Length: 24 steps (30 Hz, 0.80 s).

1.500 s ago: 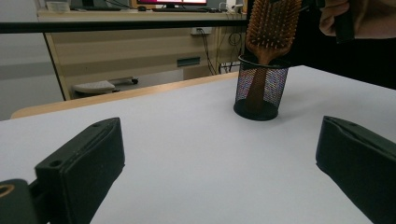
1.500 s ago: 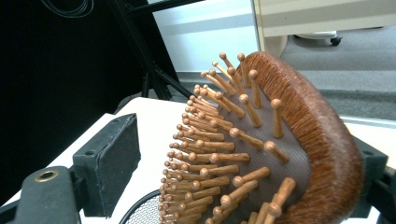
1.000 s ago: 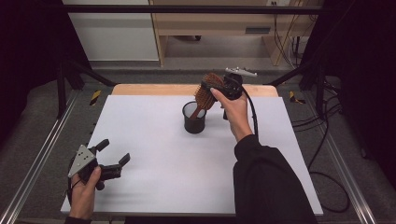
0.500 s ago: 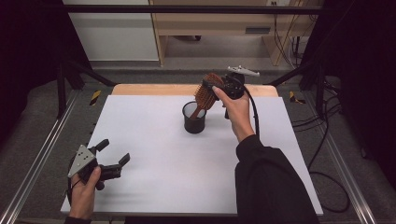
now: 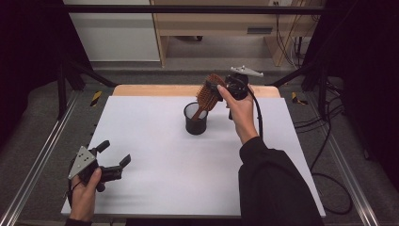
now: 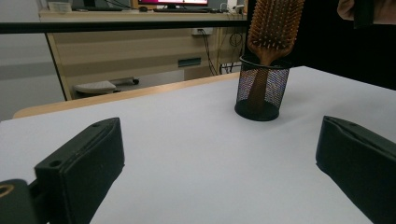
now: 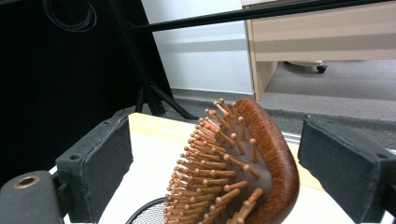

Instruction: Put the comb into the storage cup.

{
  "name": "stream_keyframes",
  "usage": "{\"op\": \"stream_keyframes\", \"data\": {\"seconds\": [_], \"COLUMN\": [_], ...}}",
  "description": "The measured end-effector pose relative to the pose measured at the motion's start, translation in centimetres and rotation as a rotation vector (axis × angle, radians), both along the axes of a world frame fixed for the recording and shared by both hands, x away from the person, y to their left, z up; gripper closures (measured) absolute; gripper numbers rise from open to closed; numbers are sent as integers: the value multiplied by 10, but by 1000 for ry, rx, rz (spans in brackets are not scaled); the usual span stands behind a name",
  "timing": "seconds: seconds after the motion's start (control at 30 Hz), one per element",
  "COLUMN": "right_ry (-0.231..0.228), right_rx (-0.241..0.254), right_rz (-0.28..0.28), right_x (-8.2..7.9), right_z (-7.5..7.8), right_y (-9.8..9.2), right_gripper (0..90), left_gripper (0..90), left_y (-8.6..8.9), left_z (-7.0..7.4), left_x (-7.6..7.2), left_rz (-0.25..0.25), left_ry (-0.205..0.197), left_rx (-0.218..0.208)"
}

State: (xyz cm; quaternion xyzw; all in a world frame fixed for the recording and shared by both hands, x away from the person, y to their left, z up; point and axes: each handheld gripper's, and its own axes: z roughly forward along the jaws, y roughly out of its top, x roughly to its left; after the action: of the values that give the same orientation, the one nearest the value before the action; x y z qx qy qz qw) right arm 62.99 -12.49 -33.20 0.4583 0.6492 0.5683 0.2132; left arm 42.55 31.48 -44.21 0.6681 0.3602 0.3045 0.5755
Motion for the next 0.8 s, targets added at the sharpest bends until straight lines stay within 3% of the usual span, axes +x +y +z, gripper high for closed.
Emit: {"op": "stream_keyframes", "data": {"seconds": [0.2, 0.8], "right_ry": [-21, -52], "right_rx": [-23, -7], "right_rz": [-6, -32], "right_x": [-5, -20], "right_z": [4, 15], "right_y": [-4, -29], "right_gripper": [93, 113], "left_gripper": [14, 14], "left_y": [0, 0], "left_z": [0, -1], "left_x": [0, 0], "left_rz": [1, 5], "left_ry": [0, 2], "left_rx": [-1, 1]}}
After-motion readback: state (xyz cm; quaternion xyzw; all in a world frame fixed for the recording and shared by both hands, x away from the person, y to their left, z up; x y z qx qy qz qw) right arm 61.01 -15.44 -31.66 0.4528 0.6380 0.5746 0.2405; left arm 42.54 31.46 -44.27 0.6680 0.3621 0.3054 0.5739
